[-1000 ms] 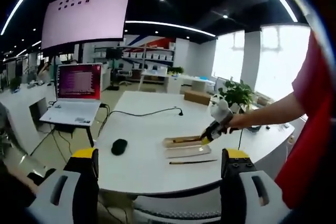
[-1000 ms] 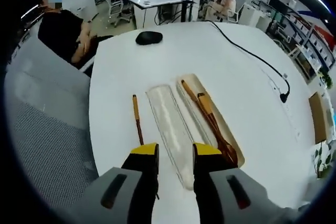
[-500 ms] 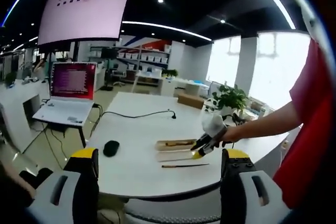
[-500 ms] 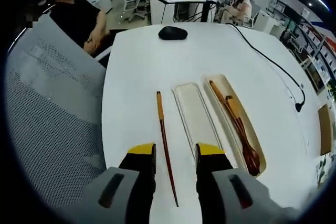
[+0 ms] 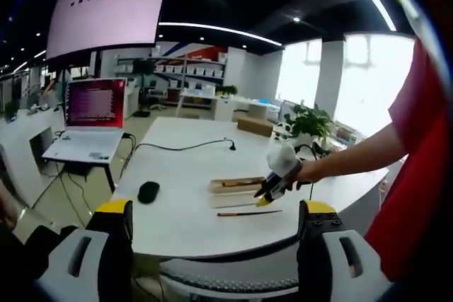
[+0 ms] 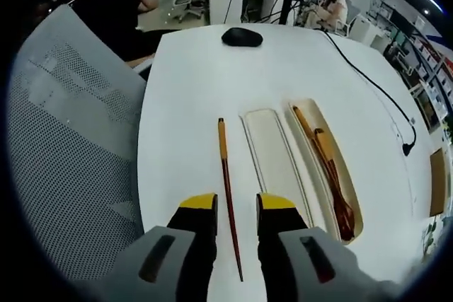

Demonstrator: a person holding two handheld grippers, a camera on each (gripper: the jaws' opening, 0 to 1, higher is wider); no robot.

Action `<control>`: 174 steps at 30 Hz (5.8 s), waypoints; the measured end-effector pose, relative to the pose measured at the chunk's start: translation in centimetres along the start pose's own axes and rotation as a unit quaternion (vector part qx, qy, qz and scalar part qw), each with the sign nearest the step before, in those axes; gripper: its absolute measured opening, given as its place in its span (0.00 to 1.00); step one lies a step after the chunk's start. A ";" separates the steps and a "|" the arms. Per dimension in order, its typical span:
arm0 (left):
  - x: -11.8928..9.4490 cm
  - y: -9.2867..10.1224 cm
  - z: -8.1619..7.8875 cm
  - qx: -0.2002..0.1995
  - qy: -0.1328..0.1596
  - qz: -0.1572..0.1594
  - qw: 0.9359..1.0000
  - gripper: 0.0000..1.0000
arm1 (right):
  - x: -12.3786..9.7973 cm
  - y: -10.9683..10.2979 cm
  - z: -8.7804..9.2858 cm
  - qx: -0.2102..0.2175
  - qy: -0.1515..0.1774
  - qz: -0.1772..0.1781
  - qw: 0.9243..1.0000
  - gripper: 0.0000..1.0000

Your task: Arrange the utensils inside the cutlery case until each visible utensil rests in its matching compartment.

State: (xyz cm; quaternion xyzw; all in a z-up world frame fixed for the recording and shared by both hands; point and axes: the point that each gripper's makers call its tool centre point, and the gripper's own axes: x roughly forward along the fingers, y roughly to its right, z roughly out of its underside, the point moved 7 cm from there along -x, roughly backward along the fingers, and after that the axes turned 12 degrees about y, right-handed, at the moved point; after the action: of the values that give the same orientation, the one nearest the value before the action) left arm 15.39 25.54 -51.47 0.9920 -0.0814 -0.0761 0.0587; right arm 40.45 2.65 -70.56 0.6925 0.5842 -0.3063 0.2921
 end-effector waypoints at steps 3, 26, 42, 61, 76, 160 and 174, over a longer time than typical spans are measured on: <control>0.1 -0.2 0.0 0.003 -0.002 -0.003 1.000 0.99 | 0.5 -0.2 -0.1 -0.002 -0.004 0.002 1.000 0.15; 0.0 -0.7 0.1 0.008 -0.009 -0.009 1.000 0.97 | 4.9 -0.9 0.5 -0.022 -0.082 -0.035 0.996 0.16; -0.3 -0.8 -0.3 0.010 -0.012 -0.009 1.000 0.97 | 6.1 -0.7 0.6 -0.062 -0.130 -0.047 0.988 0.08; -0.4 -0.9 0.2 0.003 -0.025 -0.006 1.000 0.95 | 6.7 -1.5 -0.4 -0.044 -0.202 -0.042 0.978 0.02; -0.7 -1.0 0.4 0.004 -0.028 -0.002 1.000 0.90 | 5.9 -1.7 0.1 -0.085 -0.154 -0.038 0.984 0.01; 1.6 2.0 -0.4 0.013 0.011 0.076 0.997 0.94 | -5.6 1.0 -0.1 -0.170 -0.120 -0.109 0.972 0.01; 2.3 3.1 -0.5 -0.009 0.014 0.093 0.996 0.92 | -8.4 3.2 -0.1 -0.207 -0.153 -0.118 0.959 0.01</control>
State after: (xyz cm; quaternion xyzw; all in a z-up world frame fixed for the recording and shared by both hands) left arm 17.22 22.13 -50.88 0.9807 -0.1714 -0.0568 0.0756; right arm 42.53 -3.00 -63.95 0.4878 0.6605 -0.3134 0.4772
